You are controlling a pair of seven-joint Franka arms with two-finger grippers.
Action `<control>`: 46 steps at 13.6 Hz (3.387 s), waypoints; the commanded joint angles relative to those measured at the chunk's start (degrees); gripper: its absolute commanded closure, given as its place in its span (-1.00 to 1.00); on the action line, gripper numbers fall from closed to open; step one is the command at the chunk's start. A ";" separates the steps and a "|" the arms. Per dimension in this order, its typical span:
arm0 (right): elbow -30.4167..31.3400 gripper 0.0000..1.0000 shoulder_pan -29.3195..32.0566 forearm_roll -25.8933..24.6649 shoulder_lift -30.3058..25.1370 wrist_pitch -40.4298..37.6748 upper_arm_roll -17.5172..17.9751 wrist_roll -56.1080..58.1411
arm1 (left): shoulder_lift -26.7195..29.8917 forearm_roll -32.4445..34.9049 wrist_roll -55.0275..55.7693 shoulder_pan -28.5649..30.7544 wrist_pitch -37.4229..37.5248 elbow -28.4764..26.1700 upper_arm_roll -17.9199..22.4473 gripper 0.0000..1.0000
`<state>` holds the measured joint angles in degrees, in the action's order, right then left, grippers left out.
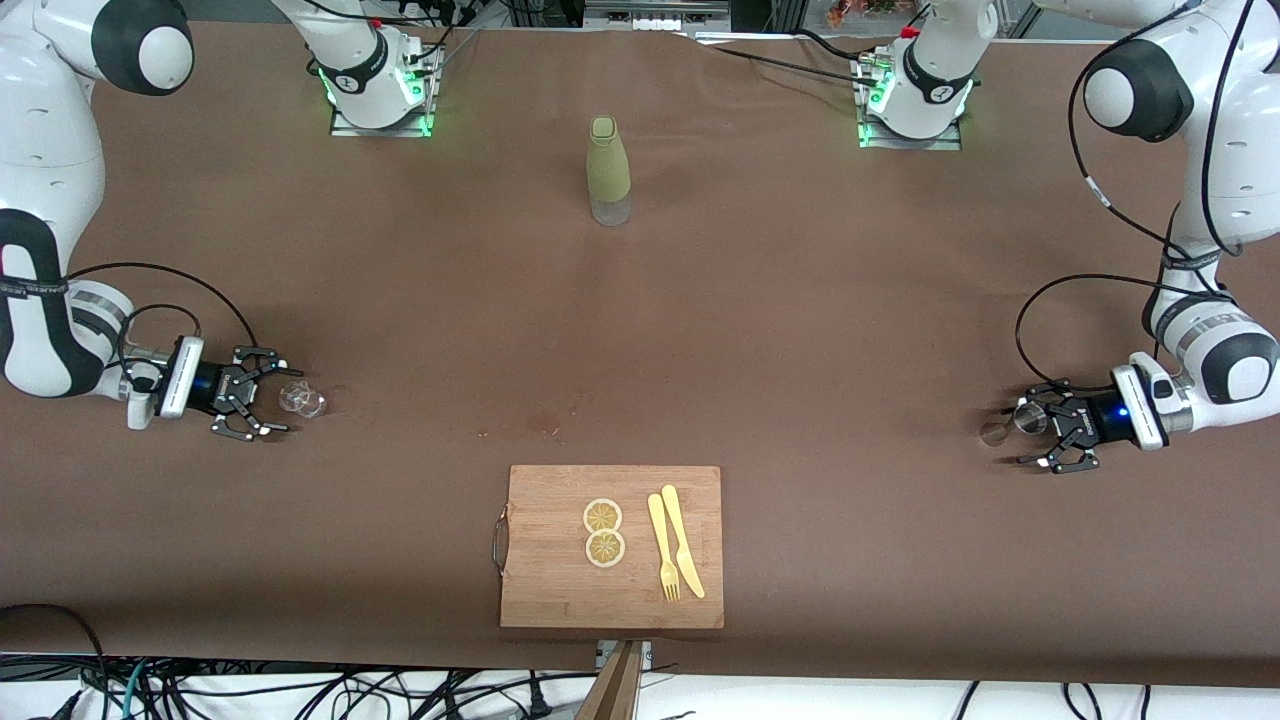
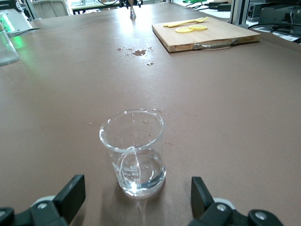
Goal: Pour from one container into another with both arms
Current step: 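Grasp the glass cup with the right gripper while the left gripper grasps the jigger, then carry the jigger and glass cup toward each other above the cutting board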
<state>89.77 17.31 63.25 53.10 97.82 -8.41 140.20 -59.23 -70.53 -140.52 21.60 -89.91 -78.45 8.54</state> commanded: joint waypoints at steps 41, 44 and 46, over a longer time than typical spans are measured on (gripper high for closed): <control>-15.15 0.47 -13.70 -3.39 3.24 12.02 15.95 -26.81 | 0.44 -35.28 19.06 -62.71 -30.22 5.50 9.12 1.00; -15.93 0.47 -14.40 -6.91 3.15 13.97 19.04 -31.21 | -0.35 -35.38 22.29 -66.24 -35.32 5.85 10.97 1.00; -16.38 0.47 -14.41 -7.09 3.15 13.54 19.83 -32.27 | -1.75 -35.38 27.38 -69.22 -37.35 7.33 14.03 1.00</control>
<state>75.09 2.22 57.55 55.76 111.83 10.09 110.06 -59.08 -104.49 -117.62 -44.97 -125.91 -73.74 19.03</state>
